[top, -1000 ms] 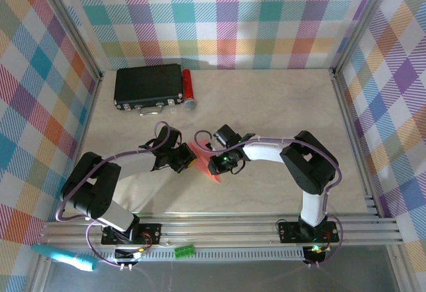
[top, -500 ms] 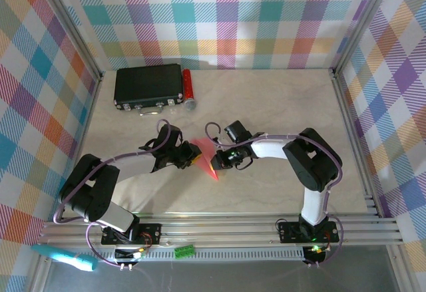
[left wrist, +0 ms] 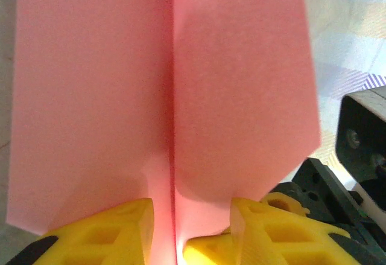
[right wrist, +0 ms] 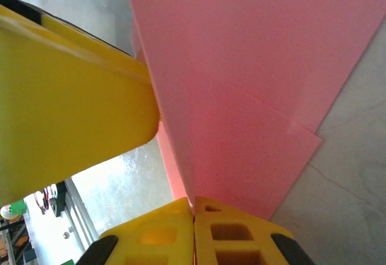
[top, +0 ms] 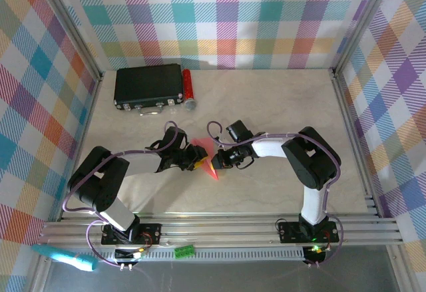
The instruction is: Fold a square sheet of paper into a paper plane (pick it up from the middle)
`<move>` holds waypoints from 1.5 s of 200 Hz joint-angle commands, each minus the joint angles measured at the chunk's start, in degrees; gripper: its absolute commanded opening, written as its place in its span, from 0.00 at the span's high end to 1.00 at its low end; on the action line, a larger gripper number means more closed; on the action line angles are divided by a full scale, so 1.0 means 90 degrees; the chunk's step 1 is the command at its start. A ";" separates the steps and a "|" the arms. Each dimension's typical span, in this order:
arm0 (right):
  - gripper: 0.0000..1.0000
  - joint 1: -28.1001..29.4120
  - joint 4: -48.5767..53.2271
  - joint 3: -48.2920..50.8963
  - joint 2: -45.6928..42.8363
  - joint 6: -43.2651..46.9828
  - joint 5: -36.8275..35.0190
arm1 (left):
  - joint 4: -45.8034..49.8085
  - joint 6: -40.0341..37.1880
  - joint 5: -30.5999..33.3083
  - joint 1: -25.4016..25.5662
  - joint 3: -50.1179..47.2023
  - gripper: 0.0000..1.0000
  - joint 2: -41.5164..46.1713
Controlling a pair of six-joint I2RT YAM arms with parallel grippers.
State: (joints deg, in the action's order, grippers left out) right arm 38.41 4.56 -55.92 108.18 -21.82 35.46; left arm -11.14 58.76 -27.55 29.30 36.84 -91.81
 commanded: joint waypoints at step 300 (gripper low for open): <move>0.62 0.0601 -0.0555 0.0769 -0.0993 -0.1493 -0.1802 | 0.1681 -0.0357 0.0229 0.0094 0.0475 0.53 -0.0844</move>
State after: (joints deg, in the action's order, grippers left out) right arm 42.96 1.02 -47.35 97.97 -35.18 19.92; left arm -4.03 56.10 -27.81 29.61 42.26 -96.01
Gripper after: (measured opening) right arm 0.380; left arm 0.462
